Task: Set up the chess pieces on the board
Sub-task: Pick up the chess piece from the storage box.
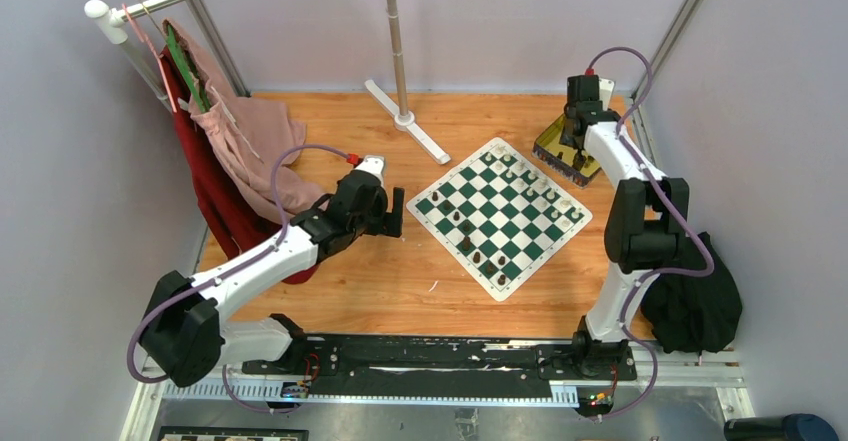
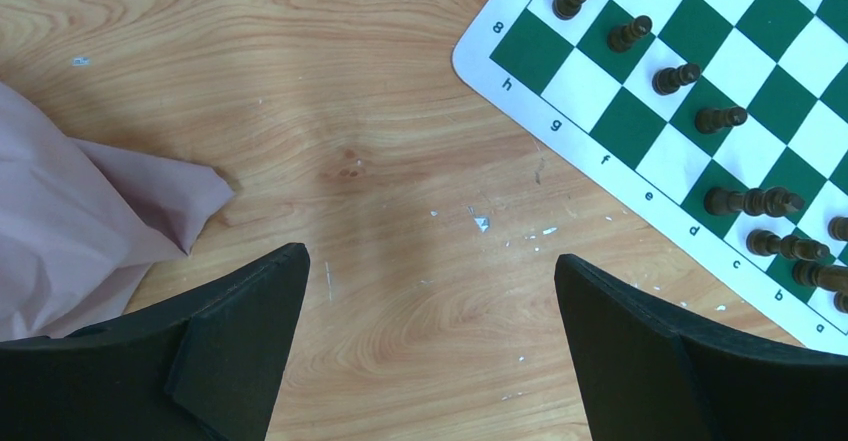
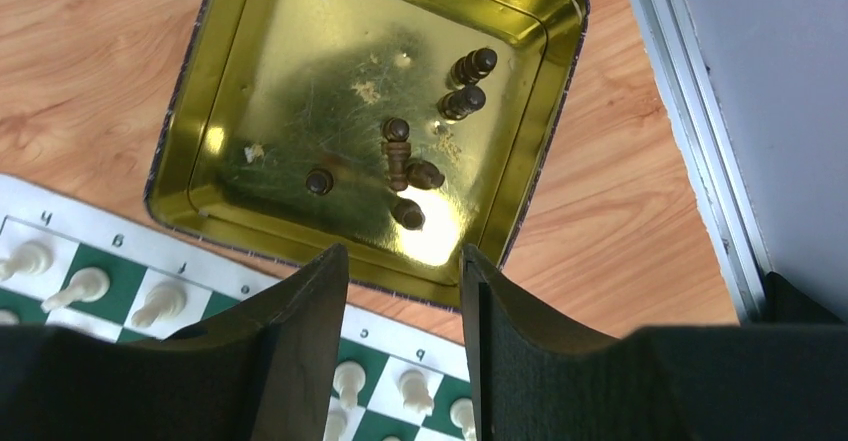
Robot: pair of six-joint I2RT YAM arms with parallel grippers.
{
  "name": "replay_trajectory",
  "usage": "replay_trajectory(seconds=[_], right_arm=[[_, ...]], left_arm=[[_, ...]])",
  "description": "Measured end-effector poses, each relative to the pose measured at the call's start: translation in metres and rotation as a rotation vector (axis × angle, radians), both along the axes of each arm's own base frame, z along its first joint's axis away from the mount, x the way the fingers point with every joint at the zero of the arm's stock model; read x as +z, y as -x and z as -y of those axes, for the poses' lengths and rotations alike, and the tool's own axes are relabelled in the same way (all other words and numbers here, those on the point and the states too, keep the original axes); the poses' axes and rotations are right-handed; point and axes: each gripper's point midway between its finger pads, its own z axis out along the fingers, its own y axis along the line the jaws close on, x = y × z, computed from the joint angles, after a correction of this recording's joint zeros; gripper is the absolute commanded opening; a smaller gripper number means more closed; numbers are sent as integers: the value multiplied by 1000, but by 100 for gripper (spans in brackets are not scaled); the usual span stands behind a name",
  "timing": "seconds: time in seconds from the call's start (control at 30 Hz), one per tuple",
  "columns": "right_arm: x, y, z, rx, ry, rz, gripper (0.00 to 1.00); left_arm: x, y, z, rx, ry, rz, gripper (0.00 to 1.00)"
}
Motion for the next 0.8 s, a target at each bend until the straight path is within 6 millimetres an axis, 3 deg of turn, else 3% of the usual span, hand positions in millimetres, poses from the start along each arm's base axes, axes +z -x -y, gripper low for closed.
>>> replay_trajectory(seconds=[0.4, 0.57, 0.8], right_arm=[[-29, -31, 18, -29, -36, -23, 48], [-43, -35, 33, -55, -47, -44, 48], [-57, -44, 36, -56, -65, -56, 48]], left_arm=[[-13, -6, 3, 4, -32, -35, 100], [-17, -9, 5, 5, -41, -45, 100], [-22, -10, 6, 6, -51, -59, 100]])
